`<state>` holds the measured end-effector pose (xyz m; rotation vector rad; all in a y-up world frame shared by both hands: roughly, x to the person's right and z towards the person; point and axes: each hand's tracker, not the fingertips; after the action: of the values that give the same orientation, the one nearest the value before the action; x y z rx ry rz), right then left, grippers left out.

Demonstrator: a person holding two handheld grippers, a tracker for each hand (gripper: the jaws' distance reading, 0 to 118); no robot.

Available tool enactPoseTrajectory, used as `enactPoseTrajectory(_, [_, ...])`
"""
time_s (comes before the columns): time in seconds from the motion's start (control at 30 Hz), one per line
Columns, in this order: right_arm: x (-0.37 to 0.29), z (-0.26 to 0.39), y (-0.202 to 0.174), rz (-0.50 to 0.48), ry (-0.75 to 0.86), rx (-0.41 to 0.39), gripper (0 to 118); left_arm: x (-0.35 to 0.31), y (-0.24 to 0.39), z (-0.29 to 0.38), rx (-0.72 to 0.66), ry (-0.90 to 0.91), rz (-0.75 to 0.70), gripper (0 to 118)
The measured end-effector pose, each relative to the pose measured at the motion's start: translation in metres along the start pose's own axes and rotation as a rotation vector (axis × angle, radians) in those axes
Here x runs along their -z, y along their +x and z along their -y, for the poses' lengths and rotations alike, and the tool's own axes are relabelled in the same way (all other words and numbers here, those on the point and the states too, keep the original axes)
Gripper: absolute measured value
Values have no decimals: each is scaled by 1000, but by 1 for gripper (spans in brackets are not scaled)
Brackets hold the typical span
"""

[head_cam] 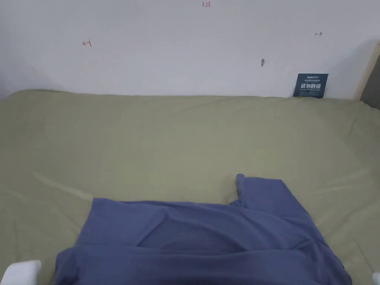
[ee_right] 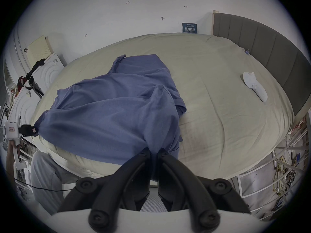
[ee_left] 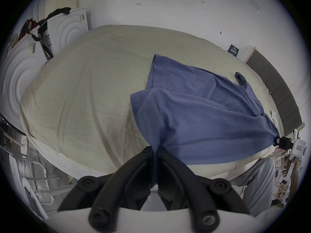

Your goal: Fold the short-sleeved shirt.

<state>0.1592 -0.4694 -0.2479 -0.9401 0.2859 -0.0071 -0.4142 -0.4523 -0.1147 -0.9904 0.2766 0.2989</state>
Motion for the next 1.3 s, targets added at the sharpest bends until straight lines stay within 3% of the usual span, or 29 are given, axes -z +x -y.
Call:
enactPoseTrajectory(0.07, [1,-2,-2,0,-5,1,10,2,1,0,2,8,0,5])
enactPoseTrajectory(0.1, [-1,-2,-2,5,3,-2,30,2,1,-1,1,8,2,9])
enactPoseTrajectory(0.13, [-4,-4,-2,3,20,-7,66,-1,1,-2,1,13,2,30])
enactPoseTrajectory(0.17, [-7,-6,-2,-1,40,3,106,-6,2,-1,17,51,-5,71])
enactPoseTrajectory(0.2, [-13,-10,-3,-7,80,31,117,-12,5,-1,34,118,20,113])
enactPoseTrajectory(0.23, [-29,-17,-6,-30,148,38,114,-20,7,-2,37,174,53,118])
enactPoseTrajectory(0.37, [-54,-49,-18,-15,266,52,114,-55,22,-22,12,332,70,117])
enactPoseTrajectory(0.43, [-52,-52,-29,-11,330,43,104,-68,37,-33,44,425,31,111])
enactPoseTrajectory(0.47, [-56,-55,-33,-8,368,38,86,-72,46,-36,61,453,17,100])
enactPoseTrajectory(0.5, [-57,-59,-40,4,406,24,43,-75,53,-40,61,501,-1,73])
enactPoseTrajectory(0.53, [-56,-61,-45,26,436,13,4,-76,59,-43,61,535,-19,39])
enactPoseTrajectory(0.57, [-54,-63,-50,43,459,2,2,-76,64,-45,69,558,-28,0])
enactPoseTrajectory(0.83, [-25,-82,-64,14,458,-12,2,-3,58,-83,49,481,-6,0])
enactPoseTrajectory(1.1, [25,-103,-57,26,391,-27,2,113,34,-163,27,179,-57,0])
enactPoseTrajectory(1.13, [31,-105,-54,22,382,-26,2,123,35,-170,24,149,-75,6])
enactPoseTrajectory(1.17, [40,-108,-52,23,356,-30,2,136,33,-177,8,133,-98,23])
enactPoseTrajectory(1.2, [47,-109,-48,32,344,-32,2,151,29,-183,6,109,-98,77])
enactPoseTrajectory(1.23, [53,-110,-45,36,340,-31,2,165,27,-188,-3,66,-101,113])
enactPoseTrajectory(1.27, [59,-112,-42,40,322,-31,2,163,35,-187,1,51,-107,118])
enactPoseTrajectory(1.3, [64,-114,-40,41,309,-35,2,169,40,-186,9,72,-104,116])
